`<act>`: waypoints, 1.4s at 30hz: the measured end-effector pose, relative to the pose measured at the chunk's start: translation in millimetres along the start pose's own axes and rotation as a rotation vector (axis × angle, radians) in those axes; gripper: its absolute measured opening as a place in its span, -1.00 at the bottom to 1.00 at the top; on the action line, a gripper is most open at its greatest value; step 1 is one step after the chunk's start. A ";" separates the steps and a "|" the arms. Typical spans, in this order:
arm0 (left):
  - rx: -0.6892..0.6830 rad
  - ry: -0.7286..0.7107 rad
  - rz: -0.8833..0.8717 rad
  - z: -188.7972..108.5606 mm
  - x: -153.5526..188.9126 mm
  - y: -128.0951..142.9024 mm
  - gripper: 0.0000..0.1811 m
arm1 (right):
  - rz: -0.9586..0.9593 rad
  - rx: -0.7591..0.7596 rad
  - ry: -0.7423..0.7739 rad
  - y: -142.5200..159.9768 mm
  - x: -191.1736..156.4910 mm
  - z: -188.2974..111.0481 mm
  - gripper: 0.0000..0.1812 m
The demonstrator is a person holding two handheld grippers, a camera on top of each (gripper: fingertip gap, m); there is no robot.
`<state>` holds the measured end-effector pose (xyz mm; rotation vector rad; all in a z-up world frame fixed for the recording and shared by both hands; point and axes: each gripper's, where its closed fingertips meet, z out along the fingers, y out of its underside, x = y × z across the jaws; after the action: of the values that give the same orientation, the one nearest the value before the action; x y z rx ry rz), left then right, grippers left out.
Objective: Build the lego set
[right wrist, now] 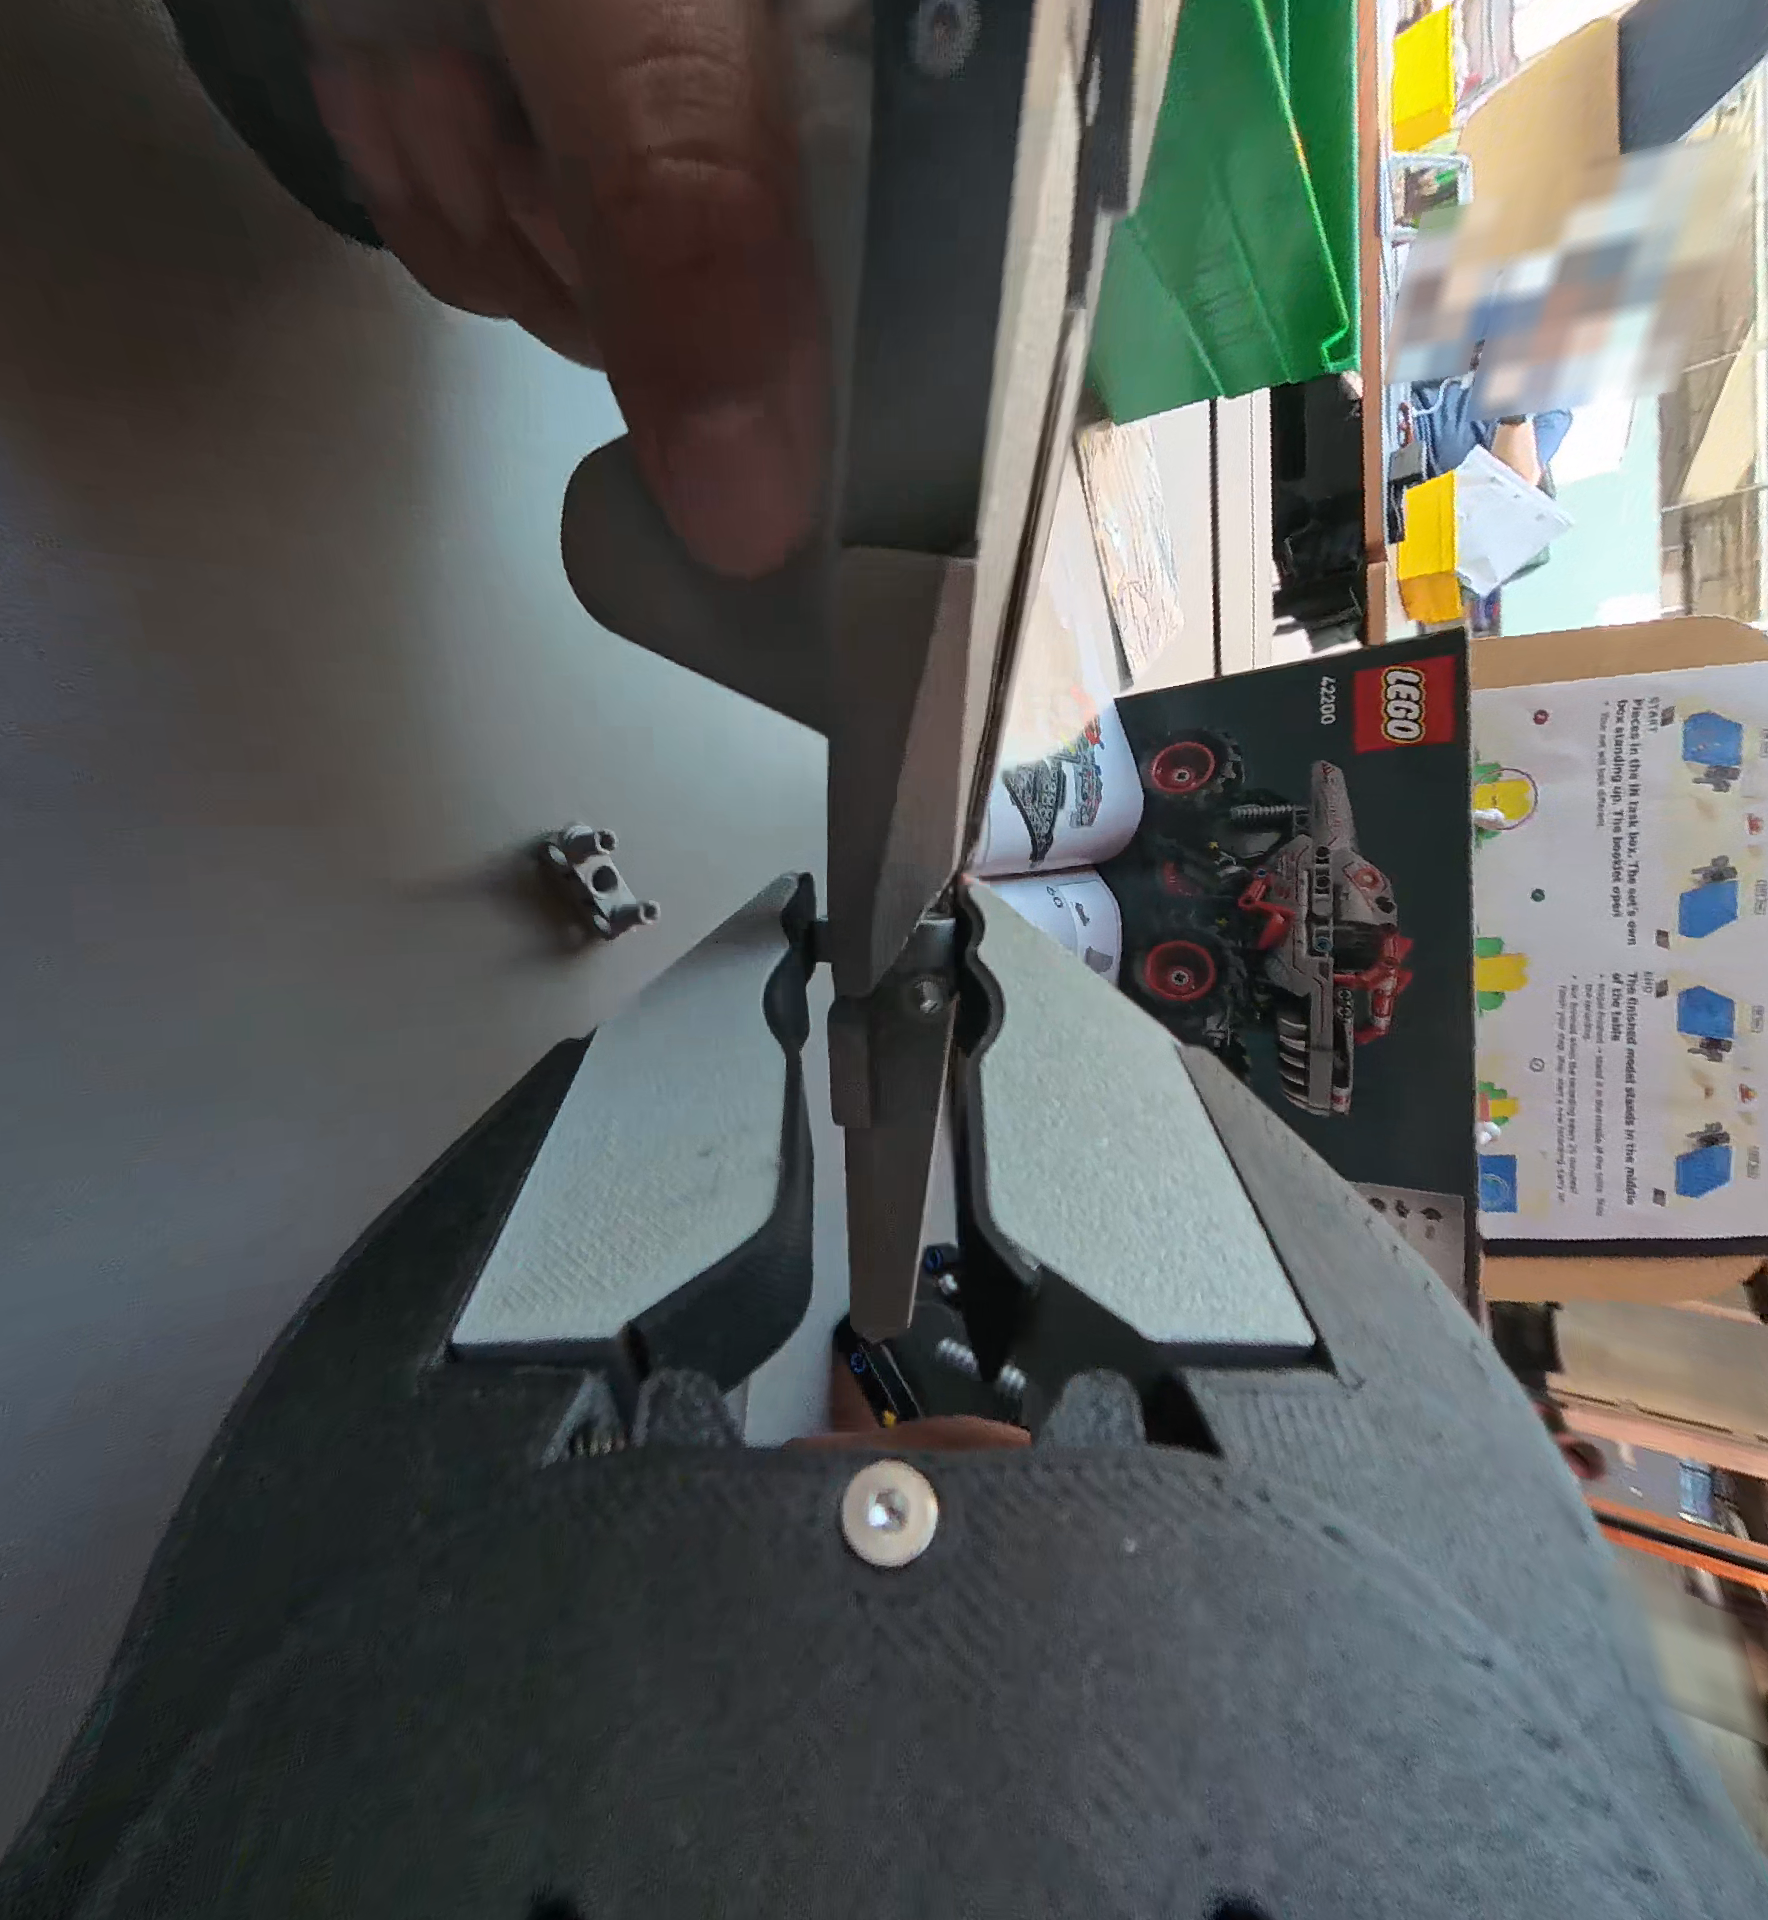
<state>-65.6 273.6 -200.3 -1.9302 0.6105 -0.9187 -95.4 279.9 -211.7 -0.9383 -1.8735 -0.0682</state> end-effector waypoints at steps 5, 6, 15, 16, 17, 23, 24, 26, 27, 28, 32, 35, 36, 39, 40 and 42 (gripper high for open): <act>0.001 -0.001 0.053 -8.3 1.0 1.6 -0.86 | 0.089 0.083 -0.136 -4.9 -9.5 -4.0 -0.67; 0.010 -0.009 0.072 -11.7 0.8 0.1 -0.87 | 0.115 0.096 -0.181 -2.9 -12.5 -4.6 -0.66; 0.078 -0.022 0.081 -31.7 1.3 6.4 -0.87 | 0.419 0.221 -0.479 3.5 -18.6 -10.1 -0.90; 0.082 -0.027 0.091 -33.4 2.0 6.4 -0.86 | 0.419 0.219 -0.495 3.4 -19.8 -9.1 -0.95; 0.074 -0.037 0.106 -34.6 2.2 8.0 -0.86 | 0.418 0.220 -0.510 2.4 -21.1 -8.5 -0.95; -0.038 -0.115 0.177 -31.2 -0.6 20.4 -0.80 | 0.285 0.152 -0.526 7.6 -26.9 -4.1 -1.00; -0.054 -0.126 0.191 -29.8 -0.7 20.9 -0.78 | 0.259 0.136 -0.522 9.4 -26.8 -3.3 -1.00; -0.073 -0.144 0.222 -27.1 -1.4 22.3 -0.84 | 0.225 0.119 -0.531 10.9 -27.0 -4.0 -1.00; -0.075 -0.143 0.234 -25.9 -1.1 23.1 -0.84 | 0.217 0.113 -0.547 11.2 -27.9 -4.9 -1.00; -0.076 -0.138 0.240 -24.6 -0.6 24.2 -0.85 | 0.213 0.106 -0.566 12.1 -29.5 -5.5 -1.00; -0.091 -0.115 0.230 -22.4 2.0 29.6 -0.85 | 0.194 0.102 -0.639 13.5 -35.2 -6.6 -1.00; -0.117 -0.124 0.227 -22.6 3.0 34.5 -0.87 | 0.172 0.090 -0.680 12.9 -37.5 -6.6 -0.99; -0.115 -0.141 0.206 -23.0 1.3 34.7 -0.87 | 0.160 0.082 -0.676 13.0 -37.2 -5.0 -0.98; -0.079 -0.169 0.142 -26.2 1.4 32.5 -0.87 | 0.108 0.094 -0.647 10.5 -35.9 -1.8 -0.96; -0.071 -0.174 0.127 -27.4 2.4 32.8 -0.87 | 0.099 0.108 -0.649 8.8 -36.1 -2.4 -0.96; -0.072 -0.186 0.107 -28.7 4.3 35.4 -0.87 | 0.097 0.133 -0.666 6.6 -36.7 -4.4 -0.95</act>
<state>-87.8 238.8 -220.1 -1.9996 0.6367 -0.6498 -80.6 261.6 -240.9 -1.0347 -2.3919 0.4763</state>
